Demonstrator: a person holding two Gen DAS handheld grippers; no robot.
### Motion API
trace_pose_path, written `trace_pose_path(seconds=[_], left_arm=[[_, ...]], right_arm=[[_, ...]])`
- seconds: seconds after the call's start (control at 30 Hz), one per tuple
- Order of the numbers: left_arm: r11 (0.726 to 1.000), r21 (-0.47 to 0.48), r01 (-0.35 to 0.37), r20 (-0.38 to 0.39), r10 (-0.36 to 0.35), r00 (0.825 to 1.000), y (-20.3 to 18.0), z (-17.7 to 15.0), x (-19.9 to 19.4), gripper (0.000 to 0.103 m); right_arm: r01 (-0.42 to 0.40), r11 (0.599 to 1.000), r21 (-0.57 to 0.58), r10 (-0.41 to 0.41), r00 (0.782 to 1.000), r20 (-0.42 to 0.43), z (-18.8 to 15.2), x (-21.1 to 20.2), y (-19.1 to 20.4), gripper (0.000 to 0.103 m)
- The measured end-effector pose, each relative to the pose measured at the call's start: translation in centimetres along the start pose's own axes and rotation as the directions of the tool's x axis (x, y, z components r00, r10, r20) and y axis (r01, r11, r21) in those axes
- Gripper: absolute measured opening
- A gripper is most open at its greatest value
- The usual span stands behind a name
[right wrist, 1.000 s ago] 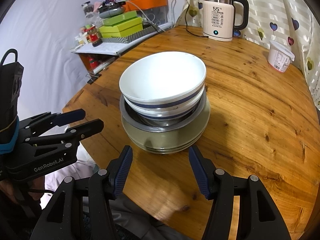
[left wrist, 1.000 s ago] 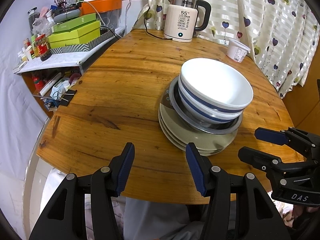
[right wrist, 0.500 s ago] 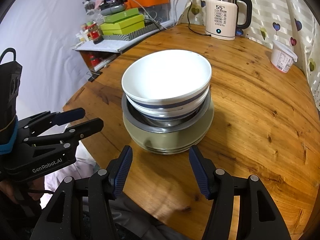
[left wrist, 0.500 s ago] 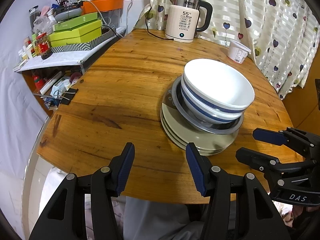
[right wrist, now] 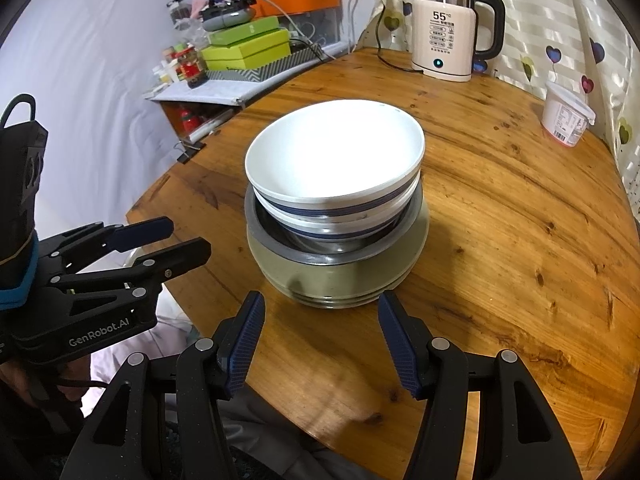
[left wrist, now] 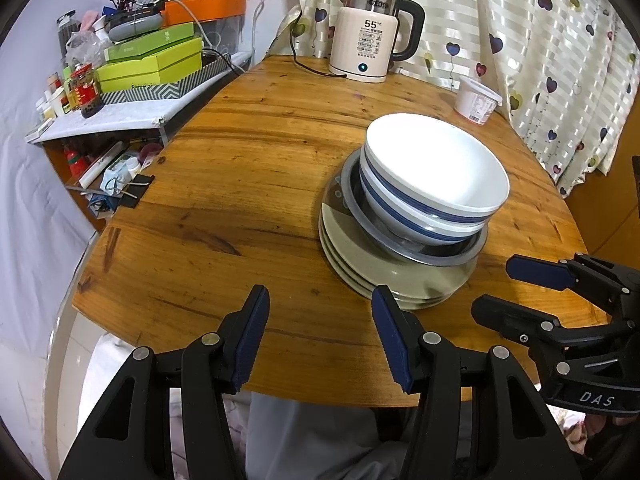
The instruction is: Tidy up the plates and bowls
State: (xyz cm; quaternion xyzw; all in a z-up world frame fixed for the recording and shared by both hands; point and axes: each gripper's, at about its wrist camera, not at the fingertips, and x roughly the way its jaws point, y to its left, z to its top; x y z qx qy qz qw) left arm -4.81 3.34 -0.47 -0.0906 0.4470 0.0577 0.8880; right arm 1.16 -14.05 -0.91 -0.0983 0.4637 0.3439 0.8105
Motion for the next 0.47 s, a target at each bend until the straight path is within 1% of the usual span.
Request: trace_pose_path(seconds=[0.47], left_arm=[[1.0, -0.012, 0.001, 0.002, -0.001, 1.0, -0.09, -0.2, 0.03, 0.054]], right_arm=[[-0.005, 1.0, -0.002, 0.005, 1.0, -0.002, -0.12, -0.07, 0.0, 0.06]])
